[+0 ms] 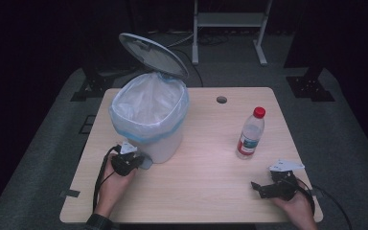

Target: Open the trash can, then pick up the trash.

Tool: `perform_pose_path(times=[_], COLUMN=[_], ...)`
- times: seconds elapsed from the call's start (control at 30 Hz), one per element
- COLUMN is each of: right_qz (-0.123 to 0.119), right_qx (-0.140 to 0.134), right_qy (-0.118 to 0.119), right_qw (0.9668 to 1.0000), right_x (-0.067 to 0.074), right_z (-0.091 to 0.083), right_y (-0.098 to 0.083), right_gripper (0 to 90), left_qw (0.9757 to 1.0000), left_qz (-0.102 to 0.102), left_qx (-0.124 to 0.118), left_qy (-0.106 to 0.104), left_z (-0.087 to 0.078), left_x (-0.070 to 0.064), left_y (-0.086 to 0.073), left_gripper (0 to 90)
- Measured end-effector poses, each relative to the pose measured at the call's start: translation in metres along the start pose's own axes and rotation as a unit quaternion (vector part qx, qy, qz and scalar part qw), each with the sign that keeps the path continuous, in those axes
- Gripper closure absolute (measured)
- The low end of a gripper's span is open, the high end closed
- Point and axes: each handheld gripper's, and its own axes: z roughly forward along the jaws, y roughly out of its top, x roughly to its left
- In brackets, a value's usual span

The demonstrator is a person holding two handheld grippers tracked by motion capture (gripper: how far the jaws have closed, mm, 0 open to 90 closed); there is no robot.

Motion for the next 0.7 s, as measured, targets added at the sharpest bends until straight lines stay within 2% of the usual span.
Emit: perform_pose_path(times=[0.43,0.57,0.7], right_qz=[0.013,0.008,0.014], right_qx=[-0.003,0.001,-0.001], right_qy=[-0.003,-0.005,-0.001], right_qw=[0.9999,1.0000,0.9999], right_x=[0.0006,0.0021,0.0016], right_z=[0.0006,0.0005,0.0001], right_y=[0.0008,0.0005,0.0009], right_gripper=[1.2,1.2,1.3], left_qw=[0.9998,0.9999,0.9999], left_qz=[-0.018,-0.010,-0.007], left_qx=[-0.002,0.001,0.002], left_qy=[-0.009,-0.007,-0.007], left_z=[0.0001,0.0001,0.0000], left_x=[0.0029,0.0021,0.0021], left_y=[-0.0002,0.0004,0.0005], left_gripper=[89.3,89.2,89.2])
